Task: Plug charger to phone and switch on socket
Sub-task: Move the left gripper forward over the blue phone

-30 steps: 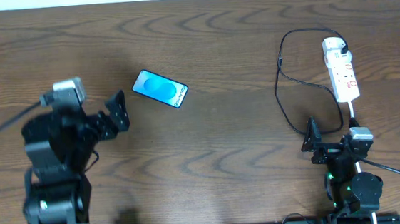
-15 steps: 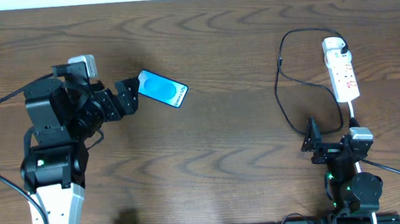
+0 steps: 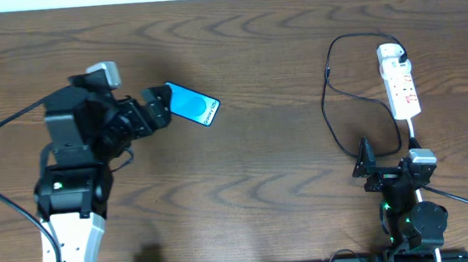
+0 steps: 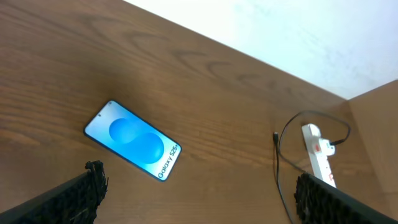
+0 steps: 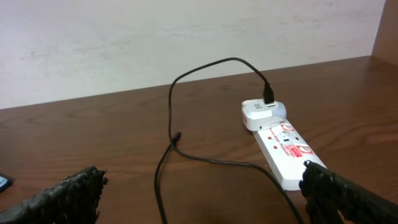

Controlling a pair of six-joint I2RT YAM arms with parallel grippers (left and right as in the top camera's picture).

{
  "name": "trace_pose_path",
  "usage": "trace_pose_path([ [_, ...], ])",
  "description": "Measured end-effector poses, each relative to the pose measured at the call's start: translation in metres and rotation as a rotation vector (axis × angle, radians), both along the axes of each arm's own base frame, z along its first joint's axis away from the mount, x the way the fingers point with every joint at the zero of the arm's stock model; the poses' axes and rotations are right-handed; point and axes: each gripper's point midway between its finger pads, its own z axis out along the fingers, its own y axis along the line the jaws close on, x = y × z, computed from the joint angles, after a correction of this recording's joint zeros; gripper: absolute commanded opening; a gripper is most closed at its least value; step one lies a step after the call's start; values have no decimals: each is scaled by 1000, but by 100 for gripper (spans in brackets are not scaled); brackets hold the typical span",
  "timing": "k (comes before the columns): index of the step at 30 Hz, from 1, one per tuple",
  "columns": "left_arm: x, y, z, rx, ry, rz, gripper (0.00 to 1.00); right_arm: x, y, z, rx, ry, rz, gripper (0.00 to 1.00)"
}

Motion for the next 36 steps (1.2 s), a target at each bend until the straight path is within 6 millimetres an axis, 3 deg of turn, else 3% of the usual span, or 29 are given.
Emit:
trace_pose_path([
  [8, 14, -28, 3, 74, 25, 51, 99, 0, 0, 0, 0, 0, 0, 99],
  [14, 34, -33, -6, 179, 189, 167, 99, 0, 0, 0, 0, 1, 0, 99],
  [22, 83, -31, -23, 239, 366, 332, 99, 0, 0, 0, 0, 0, 0, 99],
  [28, 109, -36, -47, 196, 447, 429, 99, 0, 0, 0, 0, 0, 0, 99],
  [36, 113, -35, -87, 229, 540, 469, 100, 0, 0, 0, 0, 0, 0, 99],
])
